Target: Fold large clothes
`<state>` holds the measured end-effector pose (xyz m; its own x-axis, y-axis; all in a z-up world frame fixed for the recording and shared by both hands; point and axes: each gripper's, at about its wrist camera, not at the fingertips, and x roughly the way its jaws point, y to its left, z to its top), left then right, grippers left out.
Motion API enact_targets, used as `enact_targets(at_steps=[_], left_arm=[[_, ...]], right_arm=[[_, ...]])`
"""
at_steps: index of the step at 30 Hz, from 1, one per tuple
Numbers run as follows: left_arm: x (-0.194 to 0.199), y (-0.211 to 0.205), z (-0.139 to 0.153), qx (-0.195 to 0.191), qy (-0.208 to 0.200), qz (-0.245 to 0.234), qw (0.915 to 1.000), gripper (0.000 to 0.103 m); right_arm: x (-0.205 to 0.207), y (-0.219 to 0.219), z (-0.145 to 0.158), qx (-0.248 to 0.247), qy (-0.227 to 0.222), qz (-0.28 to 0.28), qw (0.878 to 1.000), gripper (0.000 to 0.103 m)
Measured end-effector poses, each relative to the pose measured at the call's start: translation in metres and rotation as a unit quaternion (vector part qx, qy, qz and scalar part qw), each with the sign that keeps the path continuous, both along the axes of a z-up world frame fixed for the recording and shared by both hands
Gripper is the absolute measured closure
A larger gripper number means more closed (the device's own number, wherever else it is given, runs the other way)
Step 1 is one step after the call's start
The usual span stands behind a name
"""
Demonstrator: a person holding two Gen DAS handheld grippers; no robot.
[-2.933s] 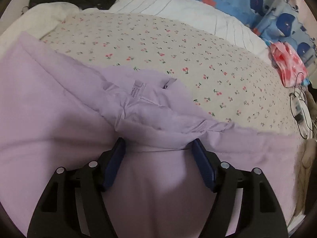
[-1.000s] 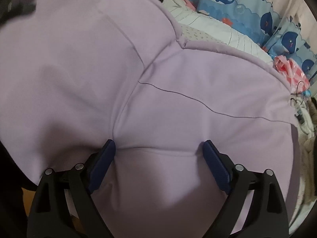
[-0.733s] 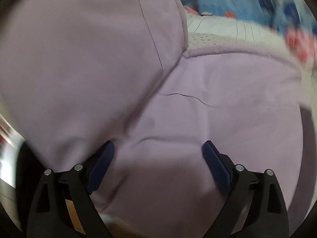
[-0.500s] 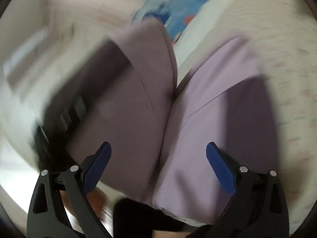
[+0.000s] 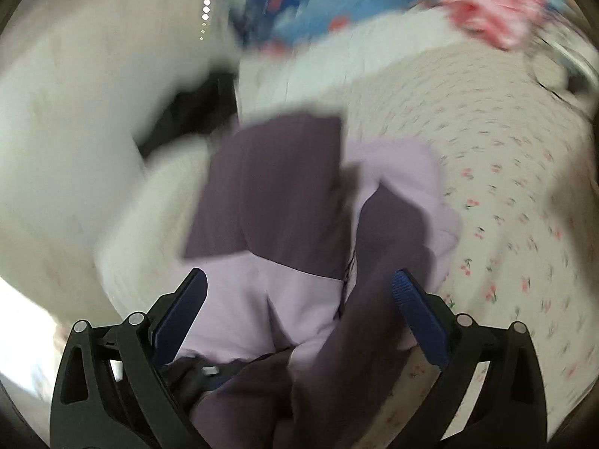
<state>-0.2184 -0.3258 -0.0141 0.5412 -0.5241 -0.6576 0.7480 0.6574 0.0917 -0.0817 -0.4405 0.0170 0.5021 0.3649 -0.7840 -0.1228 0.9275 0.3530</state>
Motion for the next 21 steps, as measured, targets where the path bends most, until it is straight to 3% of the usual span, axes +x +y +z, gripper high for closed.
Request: enact_targets(at_steps=[1,3,5,7,9,11,13,14,15,17,19,21], left_arm=[[-0.007,0.009,0.003,0.001,0.006,-0.002,1.0,0.036],[-0.011,0.021,0.012,-0.002,0.049,-0.021,0.9986,0.035],[-0.011,0.048,0.028,-0.041,0.104,-0.04,0.9929,0.035],[-0.004,0.085,0.045,-0.097,0.15,-0.028,0.9836,0.035],[0.015,0.139,0.057,-0.148,0.165,0.031,0.9745,0.033],[0.053,0.186,0.055,-0.164,0.169,0.121,0.9643,0.027],[0.093,0.217,0.037,-0.182,0.213,0.171,0.9446,0.027],[0.116,0.23,0.018,-0.192,0.252,0.192,0.9288,0.027],[0.131,0.233,0.001,-0.198,0.282,0.198,0.9178,0.026],[0.152,0.234,-0.036,-0.231,0.341,0.191,0.8912,0.006],[0.159,0.224,-0.057,-0.277,0.386,0.17,0.8631,0.006],[0.152,0.211,-0.045,-0.249,0.352,0.159,0.888,0.005]], right_arm=[[0.006,0.011,-0.011,-0.05,0.019,0.002,0.999,0.007],[0.007,0.013,-0.025,-0.069,0.033,-0.001,0.997,0.007],[0.003,0.007,-0.034,-0.074,0.038,-0.015,0.996,0.007],[-0.005,0.001,-0.042,-0.078,0.041,-0.031,0.996,0.007],[-0.016,-0.002,-0.048,-0.086,0.045,-0.041,0.994,0.007],[-0.023,-0.004,-0.054,-0.073,0.048,-0.052,0.995,0.007],[-0.033,-0.01,-0.063,-0.029,0.046,-0.07,0.996,0.007],[-0.038,-0.011,-0.065,-0.017,0.044,-0.075,0.996,0.007],[-0.043,-0.011,-0.069,0.0,0.039,-0.084,0.996,0.007],[-0.05,-0.01,-0.074,0.027,0.03,-0.101,0.994,0.007],[-0.057,-0.009,-0.08,0.064,0.015,-0.117,0.991,0.007],[-0.059,-0.008,-0.085,0.092,0.002,-0.131,0.987,0.007]])
